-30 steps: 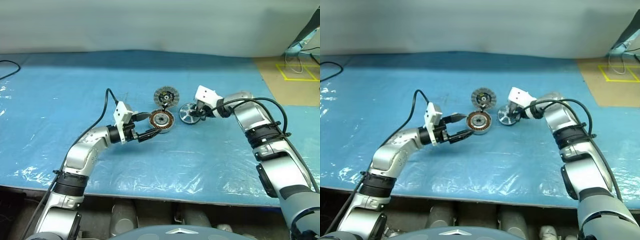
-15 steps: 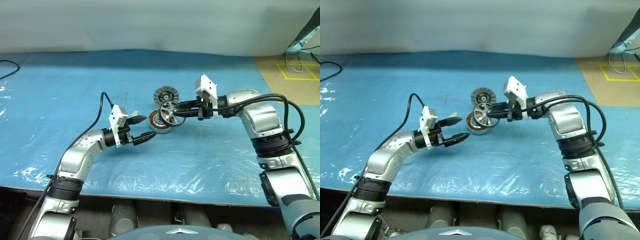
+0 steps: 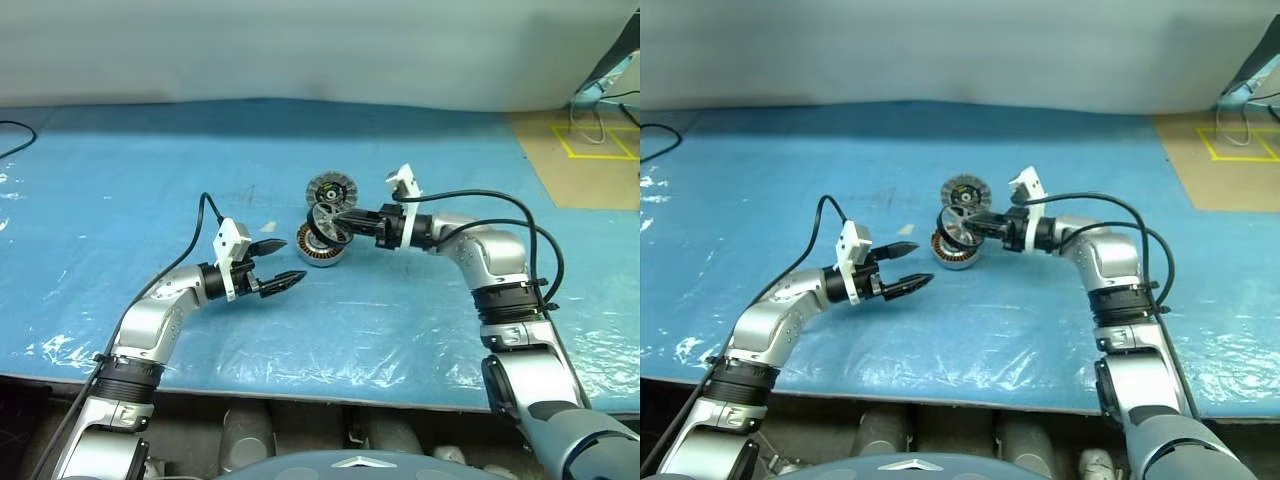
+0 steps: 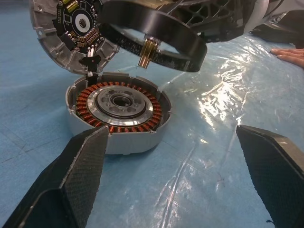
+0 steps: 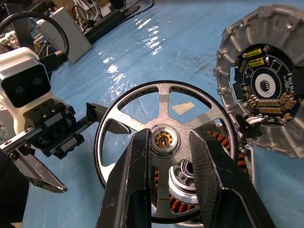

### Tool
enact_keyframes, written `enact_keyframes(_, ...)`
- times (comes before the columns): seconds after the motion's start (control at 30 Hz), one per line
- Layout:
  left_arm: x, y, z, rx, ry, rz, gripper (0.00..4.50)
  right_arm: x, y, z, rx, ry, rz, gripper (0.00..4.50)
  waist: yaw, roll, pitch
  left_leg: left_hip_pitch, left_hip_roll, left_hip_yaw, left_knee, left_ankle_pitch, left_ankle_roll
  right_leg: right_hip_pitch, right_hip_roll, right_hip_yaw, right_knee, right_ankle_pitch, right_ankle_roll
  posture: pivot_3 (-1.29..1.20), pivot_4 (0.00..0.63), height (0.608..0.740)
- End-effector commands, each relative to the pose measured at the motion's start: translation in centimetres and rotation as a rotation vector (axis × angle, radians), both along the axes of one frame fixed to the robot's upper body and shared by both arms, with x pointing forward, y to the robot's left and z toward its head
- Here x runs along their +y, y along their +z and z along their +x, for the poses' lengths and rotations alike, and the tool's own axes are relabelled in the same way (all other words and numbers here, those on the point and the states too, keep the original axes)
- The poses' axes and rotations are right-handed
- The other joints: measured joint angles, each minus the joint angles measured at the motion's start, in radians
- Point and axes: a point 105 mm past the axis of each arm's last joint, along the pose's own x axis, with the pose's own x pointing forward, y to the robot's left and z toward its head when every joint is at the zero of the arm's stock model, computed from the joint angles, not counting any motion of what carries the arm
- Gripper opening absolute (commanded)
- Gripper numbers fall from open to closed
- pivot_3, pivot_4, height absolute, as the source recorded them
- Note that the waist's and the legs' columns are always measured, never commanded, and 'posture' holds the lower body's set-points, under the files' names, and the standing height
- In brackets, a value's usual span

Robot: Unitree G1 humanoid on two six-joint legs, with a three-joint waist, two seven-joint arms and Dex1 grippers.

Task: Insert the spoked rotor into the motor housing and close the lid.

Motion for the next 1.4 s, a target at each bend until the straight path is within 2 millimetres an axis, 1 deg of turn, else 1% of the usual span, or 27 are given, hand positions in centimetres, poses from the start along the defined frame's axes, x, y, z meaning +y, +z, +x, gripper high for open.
enact_keyframes(0.03,0.0,1.0,0.0,-0.046,-0.018,0.01,4.5,0.5,0.4,0.4,-0.028,-0.009,0.033,0.81,0.001,0.0,0.0,0.0,0.0,0.0,0.0,0.0,0.0,0.0,0.0,0.0,0.0,0.0,0.0,0.0,0.15,0.74)
enact_keyframes(0.17,-0.1,1.1,0.0,-0.047,-0.021,0.011,4.5,0.4,0.2,0.8,-0.018,-0.031,0.043,0.81,0.002,0.0,0.0,0.0,0.0,0.0,0.0,0.0,0.0,0.0,0.0,0.0,0.0,0.0,0.0,0.0,0.15,0.74)
enact_keyframes(0.27,-0.2,1.1,-0.1,-0.048,-0.022,0.012,4.5,0.1,-0.7,1.0,-0.013,-0.045,0.011,0.81,0.001,0.0,0.0,-0.001,-0.001,0.0,0.0,0.0,0.0,0.0,0.0,0.0,0.0,0.0,0.0,0.0,0.15,0.74)
enact_keyframes(0.43,-0.3,1.0,-0.1,-0.047,-0.021,0.012,4.5,-0.3,-0.6,1.3,-0.004,-0.063,0.036,0.81,0.001,0.0,0.0,0.0,0.0,0.0,0.0,0.0,0.0,0.0,0.0,0.0,0.0,0.0,0.0,0.0,0.15,0.74)
enact_keyframes(0.7,-0.3,0.8,0.0,-0.045,-0.023,0.015,4.5,0.2,-1.0,1.4,-0.004,-0.071,0.041,0.81,0.001,0.0,0.0,0.0,0.0,0.0,0.0,0.0,0.0,0.0,0.0,0.0,0.0,0.0,0.0,0.0,0.15,0.74)
enact_keyframes(0.77,-0.3,0.8,0.0,-0.046,-0.023,0.017,4.5,0.2,-1.2,1.5,-0.023,-0.076,0.028,1.57,0.001,0.0,0.0,0.0,0.0,0.0,0.0,0.0,0.0,0.0,0.0,0.0,0.0,0.0,0.0,0.0,0.15,0.74)
enact_keyframes(0.8,-0.3,0.8,0.0,-0.046,-0.022,0.017,4.5,0.2,-1.3,1.5,-0.03,-0.077,0.019,1.82,0.001,0.0,0.0,0.0,0.0,0.0,0.0,0.0,0.0,0.0,0.0,0.0,0.0,0.0,0.0,0.0,0.15,0.74)
enact_keyframes(0.9,-0.3,0.8,0.0,-0.047,-0.022,0.02,4.5,0.0,-2.2,1.8,-0.025,-0.103,-0.026,2.88,0.001,0.0,0.0,0.0,0.0,0.0,0.0,0.0,0.0,0.0,0.0,0.0,0.0,0.0,0.0,0.0,0.15,0.74)
enact_keyframes(0.93,-0.3,0.8,0.0,-0.047,-0.022,0.02,4.5,0.0,-2.3,1.8,-0.02,-0.097,-0.029,3.21,0.001,0.0,0.0,0.0,0.0,0.0,0.0,0.0,0.0,0.0,0.0,0.0,0.0,0.0,0.0,0.0,0.15,0.74)
enact_keyframes(0.97,-0.3,0.8,0.0,-0.046,-0.022,0.02,4.5,0.0,-1.7,1.6,-0.026,-0.083,-0.011,3.57,0.001,0.0,0.0,0.0,0.0,0.0,0.0,0.0,0.0,0.0,0.0,0.0,0.0,0.0,0.0,0.0,0.15,0.74)
enact_keyframes(1.1,-0.2,0.9,0.0,-0.045,-0.021,0.019,4.5,0.1,-0.2,1.1,-0.058,-0.04,0.032,3.57,0.001,0.0,0.0,0.0,0.0,0.0,0.0,0.0,0.0,0.0,0.0,0.0,-0.001,0.0,0.0,0.0,0.15,0.74)
enact_keyframes(1.27,-0.4,1.1,0.0,-0.045,-0.024,0.015,4.5,0.3,0.7,1.1,-0.083,-0.03,0.041,3.57,0.001,0.0,0.0,0.0,0.0,0.0,0.0,0.0,0.0,0.0,0.0,0.0,0.0,0.0,0.0,0.0,0.15,0.74)
enact_keyframes(1.33,-0.4,1.1,0.1,-0.046,-0.024,0.011,4.5,0.7,1.0,0.9,-0.101,-0.011,0.043,3.57,0.001,0.0,0.0,0.0,0.0,0.0,0.0,0.0,0.0,0.0,0.0,0.0,0.0,0.0,0.0,0.0,0.15,0.74)
enact_keyframes(1.37,-0.4,1.2,0.1,-0.047,-0.023,0.01,4.5,0.9,0.8,0.7,-0.103,-0.005,0.032,3.57,0.001,0.0,0.0,0.0,0.0,0.0,0.0,0.0,0.0,0.0,0.0,0.0,0.0,0.0,0.0,0.0,0.15,0.74)
enact_keyframes(1.4,-0.4,1.2,0.1,-0.047,-0.022,0.01,4.5,1.1,0.5,0.6,-0.11,0.004,0.014,3.19,0.001,0.0,0.0,0.0,0.0,0.0,0.0,0.0,0.0,0.0,0.0,0.0,0.0,0.0,0.0,0.0,0.15,0.74)
